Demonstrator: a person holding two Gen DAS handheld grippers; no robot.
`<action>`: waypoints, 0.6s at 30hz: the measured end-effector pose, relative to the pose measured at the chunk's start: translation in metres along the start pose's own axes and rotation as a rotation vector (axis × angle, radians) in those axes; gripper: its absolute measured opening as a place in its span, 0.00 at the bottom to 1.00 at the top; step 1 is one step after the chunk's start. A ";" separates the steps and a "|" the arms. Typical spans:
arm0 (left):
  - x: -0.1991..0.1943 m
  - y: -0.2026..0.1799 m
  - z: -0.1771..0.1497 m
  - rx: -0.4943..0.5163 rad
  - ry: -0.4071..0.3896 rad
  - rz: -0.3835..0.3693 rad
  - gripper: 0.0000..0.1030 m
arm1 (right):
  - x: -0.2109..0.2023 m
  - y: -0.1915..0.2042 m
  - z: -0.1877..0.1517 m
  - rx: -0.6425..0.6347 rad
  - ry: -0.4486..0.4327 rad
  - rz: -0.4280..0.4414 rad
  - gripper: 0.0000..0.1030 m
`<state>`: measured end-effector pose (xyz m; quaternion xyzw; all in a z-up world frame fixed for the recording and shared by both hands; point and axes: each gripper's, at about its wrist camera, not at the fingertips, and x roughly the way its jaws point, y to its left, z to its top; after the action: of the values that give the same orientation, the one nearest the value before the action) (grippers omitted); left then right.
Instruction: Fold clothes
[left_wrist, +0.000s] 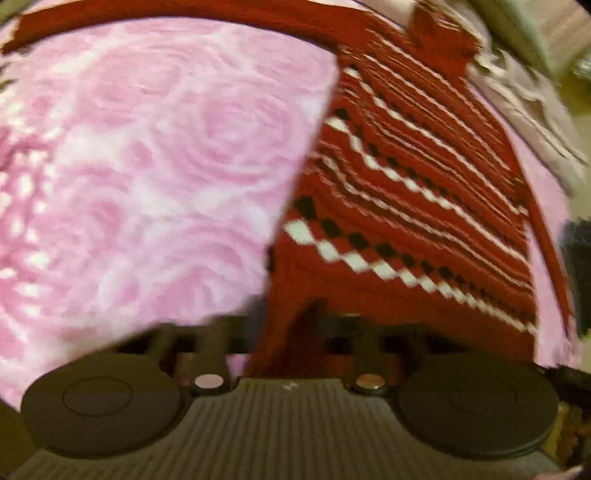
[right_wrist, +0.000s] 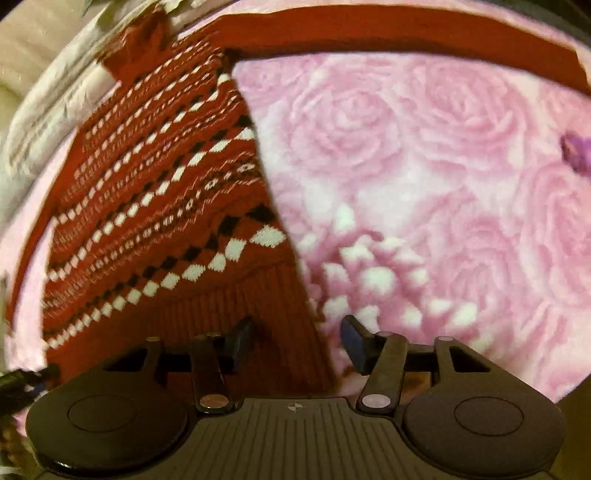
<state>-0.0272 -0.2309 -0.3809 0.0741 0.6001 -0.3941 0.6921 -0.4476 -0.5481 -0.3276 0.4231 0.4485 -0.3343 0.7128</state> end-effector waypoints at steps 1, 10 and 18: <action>-0.004 0.000 -0.002 0.021 -0.004 -0.016 0.03 | -0.001 0.004 -0.002 -0.027 0.005 -0.020 0.07; -0.022 0.005 -0.018 0.161 0.038 0.024 0.08 | -0.010 0.009 -0.020 -0.011 0.020 -0.207 0.05; -0.054 -0.032 0.010 0.248 -0.095 0.021 0.12 | -0.054 0.065 -0.009 -0.135 -0.173 -0.233 0.74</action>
<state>-0.0380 -0.2333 -0.3186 0.1468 0.5126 -0.4610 0.7093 -0.4153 -0.5069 -0.2598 0.2889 0.4530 -0.4192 0.7318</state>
